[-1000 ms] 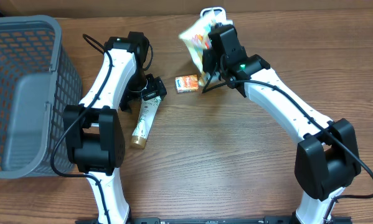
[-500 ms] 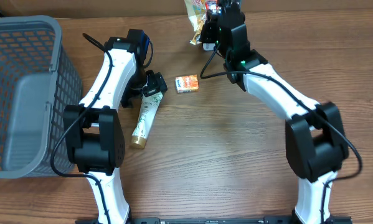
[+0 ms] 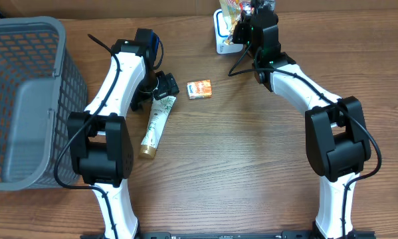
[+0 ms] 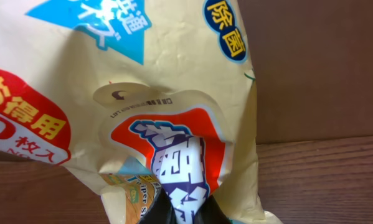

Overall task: Scan the item barcode
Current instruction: 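Lift the yellow bag with the right gripper to the white scanner, then carry the yellow bag off the right edge of the table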

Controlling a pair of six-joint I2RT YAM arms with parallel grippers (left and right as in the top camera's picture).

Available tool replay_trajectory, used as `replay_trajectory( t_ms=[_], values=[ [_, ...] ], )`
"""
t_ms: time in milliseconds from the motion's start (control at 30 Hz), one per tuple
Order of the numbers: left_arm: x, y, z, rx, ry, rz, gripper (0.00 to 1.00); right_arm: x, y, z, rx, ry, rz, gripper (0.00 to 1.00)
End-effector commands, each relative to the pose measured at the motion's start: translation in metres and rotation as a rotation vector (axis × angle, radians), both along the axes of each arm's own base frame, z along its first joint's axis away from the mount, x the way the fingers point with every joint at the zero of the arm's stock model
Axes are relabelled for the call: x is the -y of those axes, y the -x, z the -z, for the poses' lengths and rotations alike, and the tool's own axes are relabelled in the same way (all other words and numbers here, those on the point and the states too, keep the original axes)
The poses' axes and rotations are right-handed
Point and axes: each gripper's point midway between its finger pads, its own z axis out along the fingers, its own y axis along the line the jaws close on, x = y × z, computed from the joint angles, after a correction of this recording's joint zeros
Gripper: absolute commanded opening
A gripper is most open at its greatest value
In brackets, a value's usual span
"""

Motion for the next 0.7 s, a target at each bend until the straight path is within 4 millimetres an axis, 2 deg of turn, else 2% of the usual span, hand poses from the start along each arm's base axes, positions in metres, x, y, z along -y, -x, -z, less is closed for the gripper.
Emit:
replay_trajectory(
  t_ms=[0,100,200,267,333,367,400,467,500,533,567,667],
  values=[
    [0.004,-0.003,-0.003,0.014,0.006,0.017,1.0,-0.009,-0.002,-0.021,0.043,-0.017,-0.037,0.04],
    [0.004,-0.003,-0.003,0.014,0.005,0.017,1.0,-0.007,-0.002,-0.024,0.046,-0.018,-0.034,0.04],
    [0.004,-0.003,-0.003,0.014,0.006,0.017,1.0,0.005,0.001,-0.032,0.026,-0.022,-0.012,0.04],
    [0.004,-0.003,-0.003,0.014,0.005,0.017,1.0,0.019,0.002,-0.041,0.017,-0.042,0.028,0.04],
    [0.004,-0.003,-0.003,0.014,0.006,0.017,1.0,0.046,0.004,-0.057,0.015,-0.06,0.1,0.04],
    [0.004,-0.003,-0.003,0.014,0.006,0.017,1.0,0.073,0.008,-0.072,0.013,-0.061,0.161,0.04],
    [0.004,-0.003,-0.003,0.014,0.006,0.017,1.0,0.111,0.014,-0.088,0.008,-0.049,0.241,0.04],
    [0.004,-0.003,-0.003,0.014,0.005,0.017,1.0,0.152,0.024,-0.1,-0.01,-0.033,0.334,0.04],
    [0.004,-0.003,-0.003,0.014,0.006,0.017,1.0,0.181,0.033,-0.103,-0.032,-0.027,0.405,0.04],
    [0.004,-0.003,-0.003,0.014,0.006,0.017,1.0,0.202,0.04,-0.104,-0.052,-0.029,0.459,0.04],
    [0.004,-0.003,-0.003,0.014,0.006,0.017,1.0,0.246,0.055,-0.099,-0.108,-0.035,0.558,0.04],
    [0.004,-0.003,-0.003,0.014,0.005,0.017,1.0,0.312,0.08,-0.074,-0.222,-0.049,0.695,0.04]
  ],
)
